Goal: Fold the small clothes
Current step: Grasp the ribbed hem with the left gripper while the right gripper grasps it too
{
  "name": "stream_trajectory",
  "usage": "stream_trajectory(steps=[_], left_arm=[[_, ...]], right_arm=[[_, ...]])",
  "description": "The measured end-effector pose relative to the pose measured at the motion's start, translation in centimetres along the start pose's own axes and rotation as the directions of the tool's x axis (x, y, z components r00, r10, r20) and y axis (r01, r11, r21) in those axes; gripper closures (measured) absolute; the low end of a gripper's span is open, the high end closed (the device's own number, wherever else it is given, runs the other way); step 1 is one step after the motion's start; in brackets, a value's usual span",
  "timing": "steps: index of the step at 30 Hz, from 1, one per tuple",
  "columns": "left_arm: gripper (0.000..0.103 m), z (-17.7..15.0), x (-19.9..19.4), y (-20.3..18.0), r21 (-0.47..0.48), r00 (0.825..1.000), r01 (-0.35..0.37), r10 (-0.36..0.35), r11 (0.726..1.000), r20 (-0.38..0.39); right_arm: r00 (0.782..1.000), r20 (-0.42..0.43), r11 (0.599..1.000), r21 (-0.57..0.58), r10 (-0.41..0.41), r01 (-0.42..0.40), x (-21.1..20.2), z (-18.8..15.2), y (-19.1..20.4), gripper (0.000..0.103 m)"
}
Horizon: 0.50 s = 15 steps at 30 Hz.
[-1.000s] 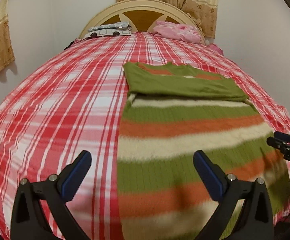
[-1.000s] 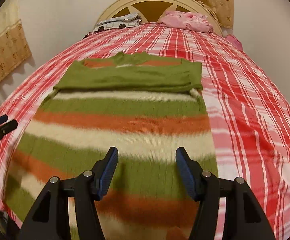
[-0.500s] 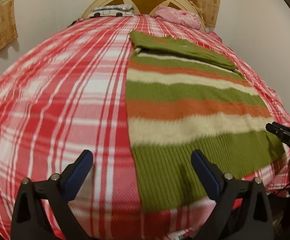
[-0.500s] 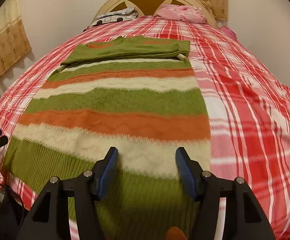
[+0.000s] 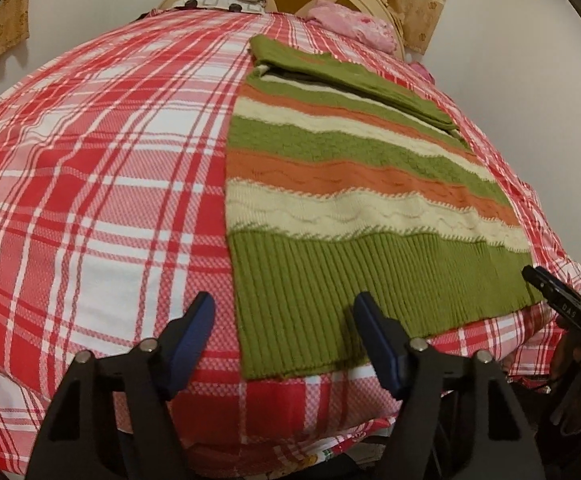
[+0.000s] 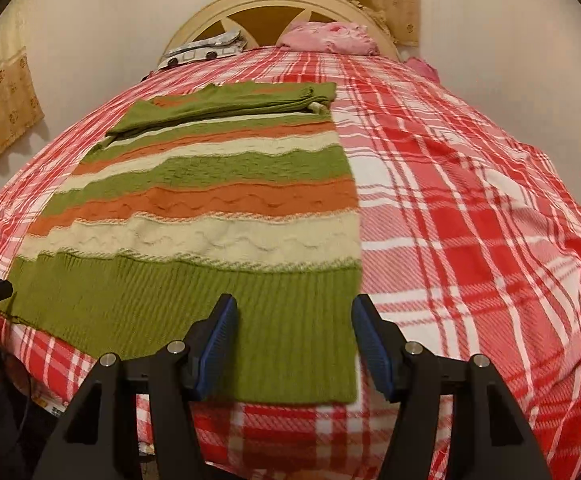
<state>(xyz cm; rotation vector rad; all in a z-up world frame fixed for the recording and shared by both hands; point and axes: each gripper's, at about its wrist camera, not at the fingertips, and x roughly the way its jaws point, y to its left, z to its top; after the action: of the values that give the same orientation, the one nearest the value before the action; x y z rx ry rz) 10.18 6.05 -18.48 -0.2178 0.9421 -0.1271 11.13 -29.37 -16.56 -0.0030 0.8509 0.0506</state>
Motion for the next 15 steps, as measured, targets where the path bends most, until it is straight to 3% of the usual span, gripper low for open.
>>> stream_trajectory(steps=[3,11,15], left_arm=[[0.044,-0.1,-0.1,-0.2,0.008,1.0,0.015,-0.015,1.0,0.003],[0.05,-0.2,-0.1,0.0,0.004,0.999,0.033,-0.033,0.999,0.025],[0.048,-0.3,0.0,-0.1,0.002,0.999,0.027,-0.027,1.0,0.042]], right_arm=[[1.0,0.006,1.0,0.019,0.013,-0.013,-0.5,-0.3,-0.6,0.042],[0.996,-0.003,0.996,0.031,0.088,-0.088,-1.3,-0.9,-1.1,0.043],[0.997,0.002,0.996,0.05,0.072,-0.072,-1.3,-0.9,-1.7,0.059]])
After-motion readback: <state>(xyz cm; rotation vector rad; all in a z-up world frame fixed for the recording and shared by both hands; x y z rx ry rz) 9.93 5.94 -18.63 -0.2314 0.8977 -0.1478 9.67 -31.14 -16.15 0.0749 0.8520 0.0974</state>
